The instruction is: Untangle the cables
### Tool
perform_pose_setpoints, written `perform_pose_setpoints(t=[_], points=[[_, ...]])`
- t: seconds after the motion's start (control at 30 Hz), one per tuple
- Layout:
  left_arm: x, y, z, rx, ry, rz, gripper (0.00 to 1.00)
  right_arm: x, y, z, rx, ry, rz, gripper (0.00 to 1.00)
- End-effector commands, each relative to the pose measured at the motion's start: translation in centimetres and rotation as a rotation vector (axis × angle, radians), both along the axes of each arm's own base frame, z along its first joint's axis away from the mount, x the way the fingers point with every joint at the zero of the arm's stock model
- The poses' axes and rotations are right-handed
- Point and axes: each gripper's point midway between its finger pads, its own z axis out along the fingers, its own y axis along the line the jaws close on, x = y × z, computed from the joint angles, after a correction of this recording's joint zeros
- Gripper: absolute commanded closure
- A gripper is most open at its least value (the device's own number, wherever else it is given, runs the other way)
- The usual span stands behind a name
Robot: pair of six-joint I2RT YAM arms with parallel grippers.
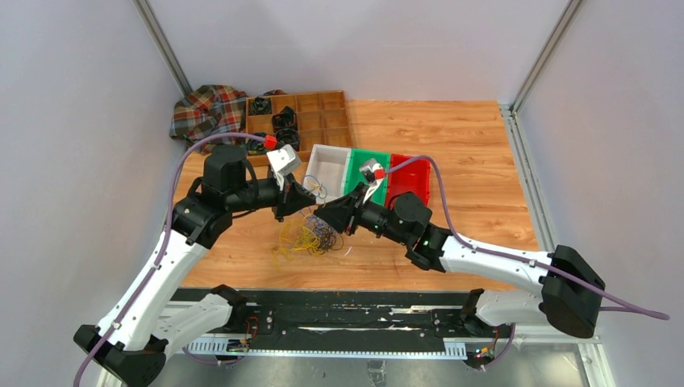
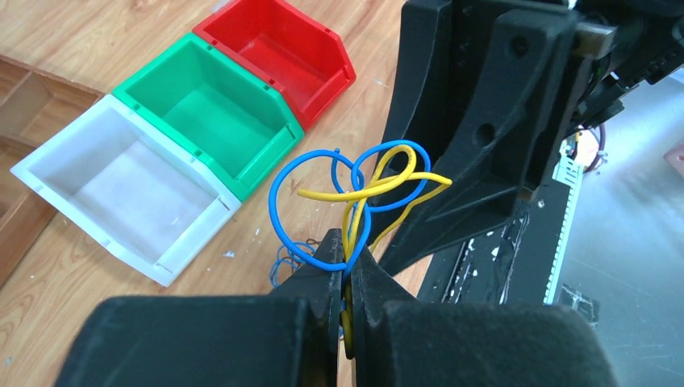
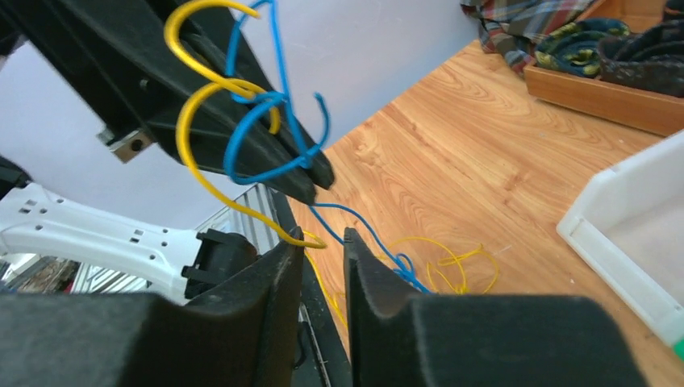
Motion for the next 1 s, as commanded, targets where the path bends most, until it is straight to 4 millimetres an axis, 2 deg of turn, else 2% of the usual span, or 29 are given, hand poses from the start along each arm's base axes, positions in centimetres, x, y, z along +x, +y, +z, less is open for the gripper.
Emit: perform_pose_setpoints(t=[0.0, 0.1, 0.27, 0.37, 0.47, 0.57, 0.73, 0.83, 0.87, 0.9, 0.97], points=[[-0.9, -0.3, 2.3, -0.045, -0.025, -0.029, 1.00, 1.1, -0.7, 1.9, -0.010, -0.076, -0.107, 0.83], [-1.2, -0.3, 2.2, -0.044, -0.014, -0.037, 1.00, 1.7, -1.7, 2.3, 0.009, -0.085, -0.171, 0.99], [-1.5, 0.1, 1.2, -0.013, -0.005, -0.038, 1.00, 2.0, -3.7, 3.6, 0.057, -0.107, -0.242, 0.99], [-1.4, 0.2, 1.1, -0.004, -0.011, -0.028, 1.00, 2.1, -4.3, 3.2, 0.031, -0.108, -0.263, 0.99], [-0.9, 0.7, 0.8, 0.025, -0.035, -0.006, 0.99, 2.7, -5.9, 2.7, 0.007, -0.104, -0.336, 0.99], [0.0, 1.6, -0.7, 0.096, -0.063, 0.037, 0.94, 3.9, -9.1, 3.0, -0.001, -0.110, -0.478, 1.00], [1.5, 4.7, -5.1, 0.300, -0.164, 0.106, 0.93, 4.6, -13.3, 5.5, 0.022, -0.155, -0.599, 0.99], [2.2, 6.5, -7.2, 0.413, -0.214, 0.134, 0.94, 4.6, -15.1, 6.6, 0.028, -0.177, -0.639, 0.99], [2.2, 6.8, -7.7, 0.438, -0.226, 0.130, 0.91, 4.7, -15.5, 6.8, 0.025, -0.185, -0.653, 0.99], [2.2, 7.2, -8.0, 0.454, -0.238, 0.132, 0.85, 4.7, -15.9, 7.0, 0.023, -0.190, -0.663, 0.99], [2.0, 7.3, -8.2, 0.457, -0.246, 0.130, 0.86, 4.6, -16.1, 7.0, 0.022, -0.193, -0.657, 0.99]])
